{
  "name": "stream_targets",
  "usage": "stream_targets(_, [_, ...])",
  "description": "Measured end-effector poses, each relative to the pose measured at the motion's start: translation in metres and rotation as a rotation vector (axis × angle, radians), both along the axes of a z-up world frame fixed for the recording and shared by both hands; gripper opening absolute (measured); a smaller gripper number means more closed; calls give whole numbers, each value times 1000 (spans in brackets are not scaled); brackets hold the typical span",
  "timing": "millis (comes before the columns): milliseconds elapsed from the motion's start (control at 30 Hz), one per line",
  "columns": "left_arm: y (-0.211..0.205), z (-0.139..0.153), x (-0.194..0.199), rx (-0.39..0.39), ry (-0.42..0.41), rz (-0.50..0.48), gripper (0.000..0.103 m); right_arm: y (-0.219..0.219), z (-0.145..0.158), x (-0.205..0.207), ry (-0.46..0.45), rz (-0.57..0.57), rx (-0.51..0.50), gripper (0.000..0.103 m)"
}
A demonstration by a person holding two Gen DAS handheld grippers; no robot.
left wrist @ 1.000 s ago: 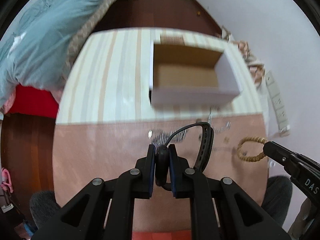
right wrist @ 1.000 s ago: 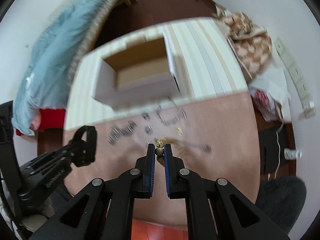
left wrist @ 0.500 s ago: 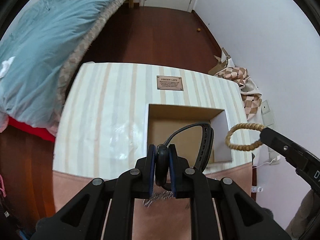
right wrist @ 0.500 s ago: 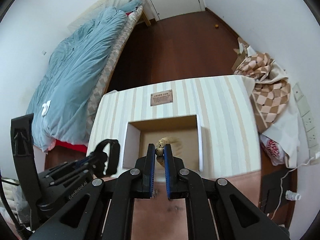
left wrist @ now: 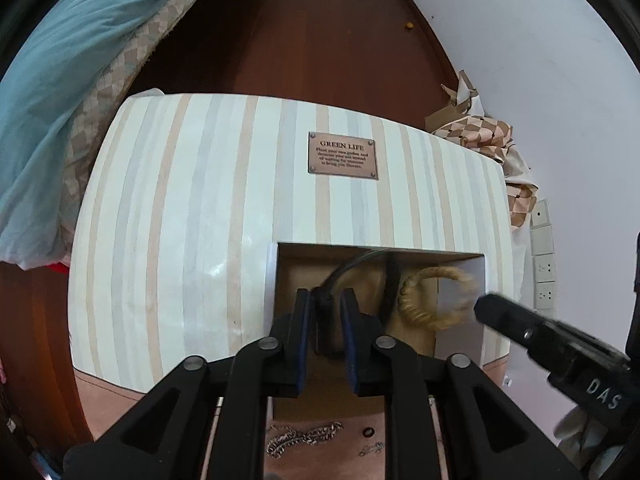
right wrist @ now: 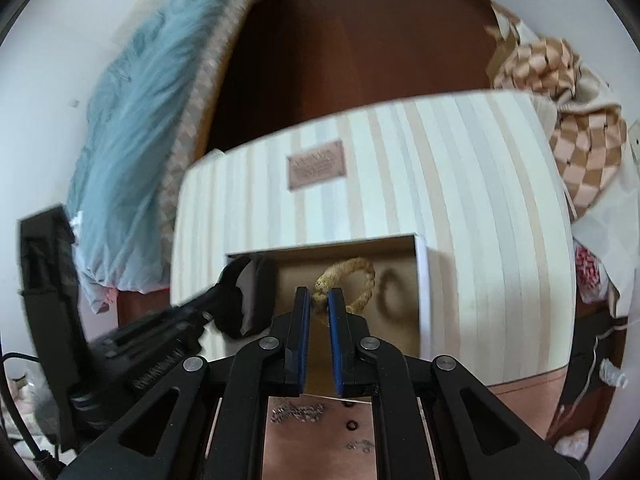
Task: Organize jewelry
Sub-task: 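Carry the watch band and bead bracelet into the white box and open both grippers, then withdraw both grippers from the box back over the jewelry on the mat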
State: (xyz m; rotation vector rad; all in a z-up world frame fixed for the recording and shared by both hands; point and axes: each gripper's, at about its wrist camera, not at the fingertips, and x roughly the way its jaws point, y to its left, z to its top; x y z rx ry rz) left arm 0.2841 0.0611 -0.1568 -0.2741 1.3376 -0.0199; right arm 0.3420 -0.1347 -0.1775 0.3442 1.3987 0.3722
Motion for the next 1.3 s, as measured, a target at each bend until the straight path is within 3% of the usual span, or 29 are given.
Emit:
stream_targets(33, [0,2,2,17,-5,0,50,-1,-1,0,-1,-1,-7,19])
stream_targets(67, [1,5,3,28,-16,0,82,-3,0,0,-6,0,-22,31])
stream_targets(100, [3,8,4,28,-27,4,89,-5,2,-2,-13,-3,-30,38])
stream_targets(233, [13,19,2,48,-46,26,89,-12,12,-7,-39,-7,-83,41])
stream_targets(300, [18,23,-2,93,-60,40,94,-12,19,-13,-79,5,-168,57])
stream_targets(333, [20,25,-5,111,-67,43,102,-11,21,-16,-93,11,-213,63])
stream_targets(400, [22,28,-13,160,-93,50,103,-7,23,-26,-133,35,-320,83])
stream_targets(467, [24,29,-24,201,-118,56,103,-2,23,-35,-162,56,-394,91])
stream_targets(633, [20,24,-53,262,-162,62,103,2,11,-57,-198,68,-506,93])
stream_targets(933, [10,24,-81,303,-182,59,103,1,10,-84,-219,40,-520,96])
stream_targets(1300, [3,68,-130,337,-295,68,103,0,60,-126,-323,-2,-461,96])
